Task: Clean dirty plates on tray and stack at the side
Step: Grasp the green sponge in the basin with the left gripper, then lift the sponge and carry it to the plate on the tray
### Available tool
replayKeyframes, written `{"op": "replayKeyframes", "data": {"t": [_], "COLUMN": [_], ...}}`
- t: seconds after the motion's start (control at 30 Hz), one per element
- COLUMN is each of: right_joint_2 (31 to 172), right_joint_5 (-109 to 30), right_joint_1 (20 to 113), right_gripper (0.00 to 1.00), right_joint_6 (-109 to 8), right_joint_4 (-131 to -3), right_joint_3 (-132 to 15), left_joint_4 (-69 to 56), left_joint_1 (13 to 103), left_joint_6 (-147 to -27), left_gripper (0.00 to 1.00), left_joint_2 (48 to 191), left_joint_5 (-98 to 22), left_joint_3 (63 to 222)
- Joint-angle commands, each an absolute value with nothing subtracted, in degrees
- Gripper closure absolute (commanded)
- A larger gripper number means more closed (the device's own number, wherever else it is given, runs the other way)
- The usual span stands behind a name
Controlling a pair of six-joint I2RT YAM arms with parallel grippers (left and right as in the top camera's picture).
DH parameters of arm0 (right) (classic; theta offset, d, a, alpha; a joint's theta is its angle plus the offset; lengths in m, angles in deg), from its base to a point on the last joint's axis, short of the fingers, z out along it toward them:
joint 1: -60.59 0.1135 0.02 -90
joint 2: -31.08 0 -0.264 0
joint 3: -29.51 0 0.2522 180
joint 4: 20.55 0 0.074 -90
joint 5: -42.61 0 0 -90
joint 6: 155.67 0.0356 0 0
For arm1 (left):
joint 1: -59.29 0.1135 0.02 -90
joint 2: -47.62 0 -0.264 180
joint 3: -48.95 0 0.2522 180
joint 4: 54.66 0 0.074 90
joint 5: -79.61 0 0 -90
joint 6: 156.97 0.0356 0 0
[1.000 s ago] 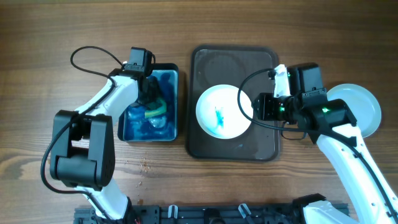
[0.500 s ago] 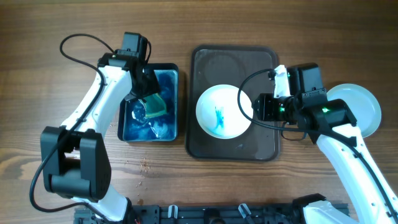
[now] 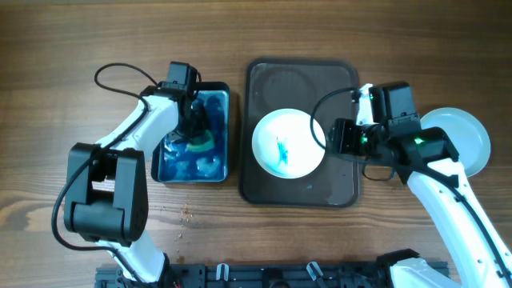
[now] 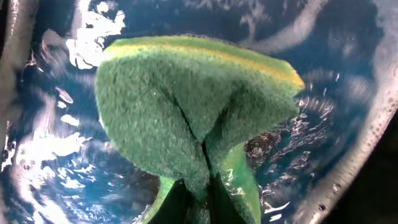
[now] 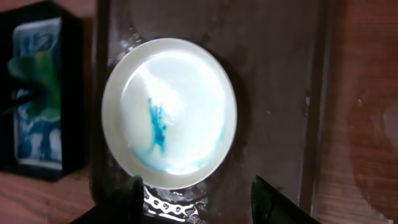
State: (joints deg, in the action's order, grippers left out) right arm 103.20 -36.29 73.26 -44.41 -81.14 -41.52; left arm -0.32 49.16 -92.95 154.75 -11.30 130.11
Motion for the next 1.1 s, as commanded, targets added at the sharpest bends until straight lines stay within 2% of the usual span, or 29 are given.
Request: {"op": "replayKeyframes", "data": {"t": [0.0,0.1,0.13,0.27,0.67,0.83,0.97,1.07], "right_joint_2": [104.92,107.52,108.22,111.72,124.62,129.05,131.61,133.90], "right_joint_5": [-39.44,-29.78,-28.97,-29.28,-27.25,-21.30,-21.69,-26.13], "right_joint_1": [70.72,67.64,67.31,67.05,67.16,67.25,68.49,69.83], "right_gripper": [0.44,0.44,0.44,0.43,0.45,0.51,0.53,0.60], "right_joint_6": [-37.57,-53.83,-55.69,-56.54,-60.58,-61.37,-60.91,-57.48], "right_joint_4": [-80.51,-78.10,-78.52,-79.61,-77.93,-73.80,-71.09,-69.62], "right_joint_3": [-41.98,-41.98,-41.98,-41.98,-41.87,-41.87,-41.87,-41.85], "left_joint_4": [4.27,10.85,12.53,17.30,18.30,18.68,18.74,18.79], "left_joint_1": [49.07,49.00,49.00,48.67,45.07,43.84,43.25,43.28], "left_joint_6": [-91.97,-89.60,-89.60,-87.81,-86.65,-86.65,-86.68,-86.65], "left_gripper": [0.96,0.96,0.96,0.96,0.96,0.96,0.96,0.96], "left_joint_2": [152.11,149.22,148.53,145.68,144.07,144.07,144.07,144.07], "left_joint_5": [-10.79,-10.99,-11.01,-13.02,-12.37,-13.53,-15.97,-15.95], "left_joint_3": [135.68,142.96,144.60,149.32,149.63,149.63,149.63,149.63]}}
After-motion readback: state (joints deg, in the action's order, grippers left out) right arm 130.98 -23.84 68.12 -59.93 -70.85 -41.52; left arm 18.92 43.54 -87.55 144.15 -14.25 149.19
